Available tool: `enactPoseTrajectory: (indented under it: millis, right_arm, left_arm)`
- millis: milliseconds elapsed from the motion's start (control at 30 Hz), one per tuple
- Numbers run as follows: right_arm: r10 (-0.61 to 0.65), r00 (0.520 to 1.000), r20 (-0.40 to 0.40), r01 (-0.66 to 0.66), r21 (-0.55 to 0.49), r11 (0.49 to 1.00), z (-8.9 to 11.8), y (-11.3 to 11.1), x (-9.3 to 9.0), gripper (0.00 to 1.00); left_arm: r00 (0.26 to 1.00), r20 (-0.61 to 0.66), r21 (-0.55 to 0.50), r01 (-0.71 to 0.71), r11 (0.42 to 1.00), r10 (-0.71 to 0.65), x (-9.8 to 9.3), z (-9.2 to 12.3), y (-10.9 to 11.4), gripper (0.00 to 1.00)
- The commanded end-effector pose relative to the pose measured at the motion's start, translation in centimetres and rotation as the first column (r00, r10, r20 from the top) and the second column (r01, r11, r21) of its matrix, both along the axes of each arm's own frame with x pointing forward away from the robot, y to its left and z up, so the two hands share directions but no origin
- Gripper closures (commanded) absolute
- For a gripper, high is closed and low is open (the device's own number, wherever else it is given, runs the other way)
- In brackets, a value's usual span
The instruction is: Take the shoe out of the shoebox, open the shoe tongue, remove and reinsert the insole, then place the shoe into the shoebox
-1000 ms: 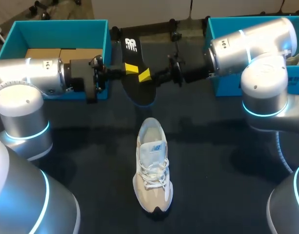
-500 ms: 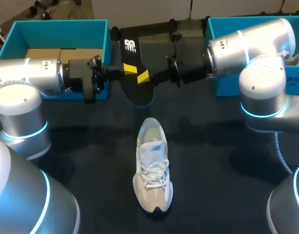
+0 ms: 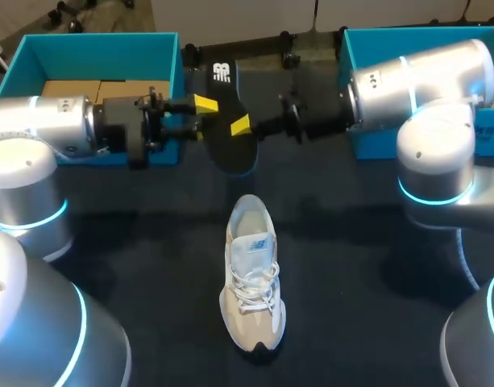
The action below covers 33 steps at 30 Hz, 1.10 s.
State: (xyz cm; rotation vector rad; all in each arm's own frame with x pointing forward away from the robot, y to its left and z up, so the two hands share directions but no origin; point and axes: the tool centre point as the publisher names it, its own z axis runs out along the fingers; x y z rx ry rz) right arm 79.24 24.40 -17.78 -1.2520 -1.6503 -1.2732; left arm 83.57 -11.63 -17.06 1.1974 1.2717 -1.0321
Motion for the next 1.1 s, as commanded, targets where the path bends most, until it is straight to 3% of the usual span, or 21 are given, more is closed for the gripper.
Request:
enactPoseTrajectory:
  millis: [33,100,133,500,567,633,700,900,967,1033,1100]
  right_arm:
    - [-0.036,0.999,0.041,0.034,0.037,0.999,-0.9,-1.6,-1.1,1.00]
    - [-0.032,0.992,0.121,0.029,0.028,0.999,-1.0,-2.0,-1.3,1.00]
    - [-0.032,0.992,0.121,0.029,0.028,0.999,-1.0,-2.0,-1.3,1.00]
    - [-0.032,0.992,0.121,0.029,0.028,0.999,-1.0,-2.0,-1.3,1.00]
    - [-0.003,0.989,0.150,0.001,0.016,1.000,-0.8,-1.4,-1.3,1.00]
    - [0.030,0.983,0.181,-0.035,0.020,0.999,-0.9,-1.0,-1.5,1.00]
    - [0.065,0.970,0.236,-0.085,0.078,0.993,-1.2,-1.3,-1.9,1.00]
    - [0.095,0.951,0.293,-0.125,0.086,0.988,-1.9,-1.8,-1.9,1.00]
    - [0.110,0.930,0.351,-0.163,0.126,0.979,-2.1,-2.1,-1.8,1.00]
    - [0.100,0.923,0.371,-0.159,0.132,0.978,-2.3,-2.3,-1.8,1.00]
    - [0.100,0.923,0.371,-0.159,0.132,0.978,-2.3,-2.3,-1.8,1.00]
  left_arm:
    - [0.995,-0.091,0.109,-0.024,0.994,0.034,-1.5,0.8,2.7,0.00]
    - [0.990,-0.127,0.254,-0.027,0.967,0.062,-1.6,0.1,3.8,0.00]
    - [0.994,-0.076,0.337,-0.048,0.940,0.078,-1.5,-0.5,4.4,0.00]
    - [0.994,-0.076,0.337,-0.048,0.940,0.078,-1.5,-0.5,4.4,0.00]
    - [0.977,-0.206,0.396,0.026,0.918,0.061,-2.2,-1.8,4.3,0.00]
    - [0.949,-0.288,0.468,0.023,0.883,0.129,-2.1,-3.0,4.5,0.00]
    - [0.930,-0.322,0.524,0.016,0.852,0.180,-2.1,-3.7,5.0,0.00]
    - [0.840,-0.466,0.595,0.065,0.801,0.278,-1.9,-4.2,6.9,0.00]
    - [0.720,-0.585,0.634,0.120,0.764,0.373,-1.9,-4.1,7.5,0.00]
    - [0.711,-0.567,0.684,0.125,0.719,0.416,-2.4,-4.2,7.8,0.00]
    - [0.711,-0.567,0.684,0.125,0.719,0.416,-2.4,-4.2,7.8,0.00]
